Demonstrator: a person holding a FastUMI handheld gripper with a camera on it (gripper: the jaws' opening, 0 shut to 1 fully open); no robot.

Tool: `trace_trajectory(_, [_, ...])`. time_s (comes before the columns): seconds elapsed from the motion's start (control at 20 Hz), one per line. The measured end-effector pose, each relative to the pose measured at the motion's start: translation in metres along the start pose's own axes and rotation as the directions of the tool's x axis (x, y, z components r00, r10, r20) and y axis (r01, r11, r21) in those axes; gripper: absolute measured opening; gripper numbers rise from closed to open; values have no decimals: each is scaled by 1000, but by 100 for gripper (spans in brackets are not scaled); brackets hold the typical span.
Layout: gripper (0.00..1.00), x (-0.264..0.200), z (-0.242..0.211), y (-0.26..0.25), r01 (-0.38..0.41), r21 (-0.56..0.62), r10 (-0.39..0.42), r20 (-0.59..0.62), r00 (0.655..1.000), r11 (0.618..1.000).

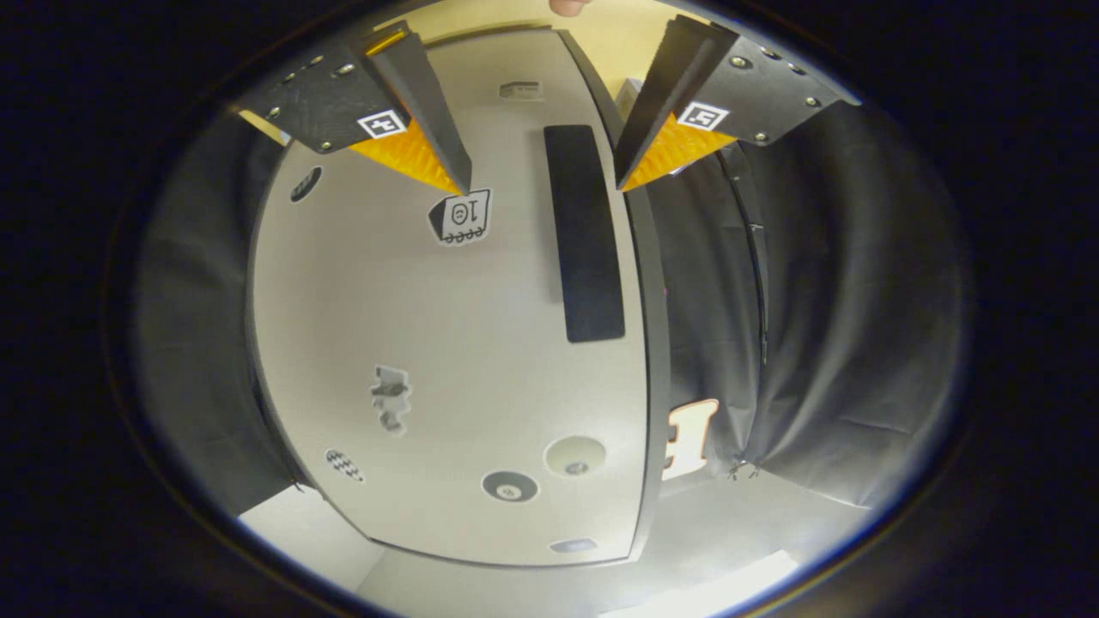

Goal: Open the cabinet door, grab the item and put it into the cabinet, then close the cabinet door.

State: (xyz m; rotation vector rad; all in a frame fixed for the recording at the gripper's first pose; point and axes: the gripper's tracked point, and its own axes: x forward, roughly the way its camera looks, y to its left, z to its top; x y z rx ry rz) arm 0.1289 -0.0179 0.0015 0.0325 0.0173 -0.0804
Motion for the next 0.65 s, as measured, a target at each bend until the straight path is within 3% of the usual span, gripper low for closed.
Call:
trace_trajectory(0.4, [98, 2, 28, -7, 10, -19, -8, 115, 993, 1000])
trace_trajectory(0.65, [98, 2, 39, -20, 59, -6, -57, 155, 986, 998])
